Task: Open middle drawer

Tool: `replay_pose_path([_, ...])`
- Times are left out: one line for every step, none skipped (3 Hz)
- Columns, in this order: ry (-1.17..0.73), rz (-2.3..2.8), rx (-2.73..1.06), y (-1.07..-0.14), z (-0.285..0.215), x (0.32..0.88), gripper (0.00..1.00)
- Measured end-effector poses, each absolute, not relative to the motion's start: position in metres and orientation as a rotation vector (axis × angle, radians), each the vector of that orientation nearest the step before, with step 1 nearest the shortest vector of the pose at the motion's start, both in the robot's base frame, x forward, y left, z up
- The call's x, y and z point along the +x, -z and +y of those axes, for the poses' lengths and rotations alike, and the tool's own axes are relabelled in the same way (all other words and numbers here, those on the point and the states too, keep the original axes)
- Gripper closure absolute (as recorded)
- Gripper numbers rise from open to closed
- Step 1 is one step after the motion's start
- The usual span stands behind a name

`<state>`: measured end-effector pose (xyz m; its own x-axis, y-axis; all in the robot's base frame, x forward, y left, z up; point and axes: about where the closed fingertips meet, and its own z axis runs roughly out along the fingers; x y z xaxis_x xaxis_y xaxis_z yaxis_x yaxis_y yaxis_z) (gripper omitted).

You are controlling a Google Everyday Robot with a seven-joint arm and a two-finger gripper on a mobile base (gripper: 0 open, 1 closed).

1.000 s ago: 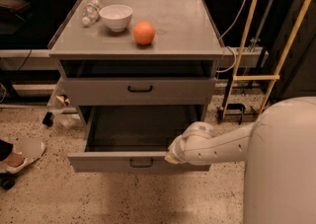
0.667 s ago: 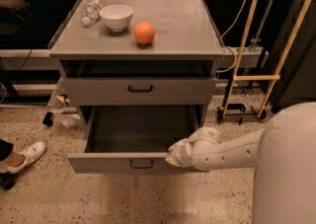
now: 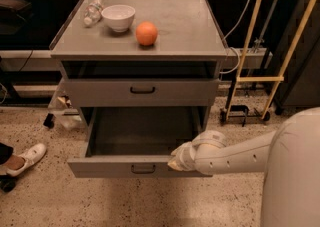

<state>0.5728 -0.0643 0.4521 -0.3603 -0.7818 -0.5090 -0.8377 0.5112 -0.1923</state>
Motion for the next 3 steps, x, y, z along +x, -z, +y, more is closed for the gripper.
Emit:
replay_pose_path([-0.145, 2.226, -1.236, -0.4628, -0.0852, 0.5517, 1.0])
replay_pose_path([-0.145, 2.224, -1.244, -0.4621, -0.0826, 0.5525, 1.0])
replay_pose_path([-0.145, 2.224, -1.244, -0.4621, -0.0825, 0.5525, 0.81])
